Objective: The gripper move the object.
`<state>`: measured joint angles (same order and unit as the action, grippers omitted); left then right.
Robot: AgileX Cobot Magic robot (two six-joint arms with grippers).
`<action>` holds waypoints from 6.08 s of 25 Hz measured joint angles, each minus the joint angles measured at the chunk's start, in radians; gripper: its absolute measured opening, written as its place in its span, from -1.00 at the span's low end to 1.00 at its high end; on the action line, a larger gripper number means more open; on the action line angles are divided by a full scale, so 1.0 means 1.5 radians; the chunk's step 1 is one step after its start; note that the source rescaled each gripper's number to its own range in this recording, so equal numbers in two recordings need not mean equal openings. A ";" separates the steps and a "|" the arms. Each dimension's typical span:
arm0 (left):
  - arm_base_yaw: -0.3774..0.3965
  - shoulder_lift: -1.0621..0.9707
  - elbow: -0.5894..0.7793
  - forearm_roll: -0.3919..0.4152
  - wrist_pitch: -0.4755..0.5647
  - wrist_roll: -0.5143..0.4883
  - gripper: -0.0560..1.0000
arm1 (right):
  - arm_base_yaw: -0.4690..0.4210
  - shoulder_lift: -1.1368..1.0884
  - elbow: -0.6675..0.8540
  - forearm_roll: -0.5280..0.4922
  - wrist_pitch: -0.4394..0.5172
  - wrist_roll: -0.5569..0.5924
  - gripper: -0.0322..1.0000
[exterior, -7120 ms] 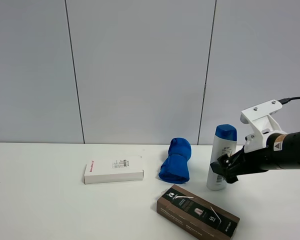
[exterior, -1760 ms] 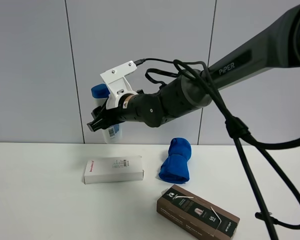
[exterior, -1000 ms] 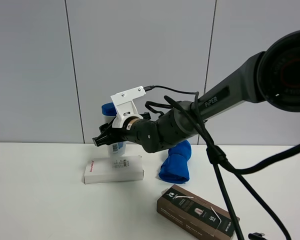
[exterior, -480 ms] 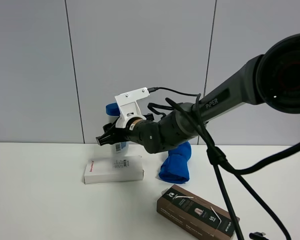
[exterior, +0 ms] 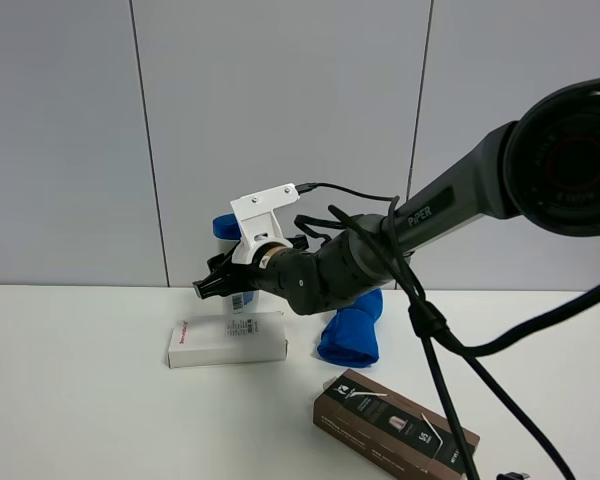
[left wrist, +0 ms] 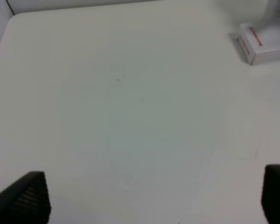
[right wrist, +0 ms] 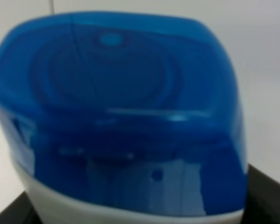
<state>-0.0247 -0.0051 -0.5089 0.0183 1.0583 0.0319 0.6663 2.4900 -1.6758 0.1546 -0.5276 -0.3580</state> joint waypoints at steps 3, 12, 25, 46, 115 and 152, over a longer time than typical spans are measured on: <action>0.000 0.000 0.000 0.000 0.000 0.000 1.00 | 0.000 0.000 0.000 0.001 0.000 0.000 -0.94; 0.000 0.000 0.000 0.000 0.000 0.000 1.00 | 0.000 0.000 -0.005 0.001 -0.016 0.000 -0.49; 0.000 0.000 0.000 0.000 0.000 0.000 1.00 | 0.000 -0.006 -0.005 0.001 -0.015 0.000 -0.07; 0.000 0.000 0.000 0.000 0.000 0.000 1.00 | 0.005 -0.144 -0.005 0.000 0.149 -0.052 0.26; 0.000 0.000 0.000 0.000 0.000 0.000 1.00 | -0.398 -1.399 0.634 -0.066 1.149 0.217 0.27; 0.000 0.000 0.000 0.000 0.000 0.000 1.00 | -0.403 -1.661 0.772 -0.088 0.975 0.181 0.27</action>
<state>-0.0247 -0.0051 -0.5089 0.0183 1.0583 0.0319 0.0623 -0.0013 -0.5174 0.0233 0.9356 -0.0870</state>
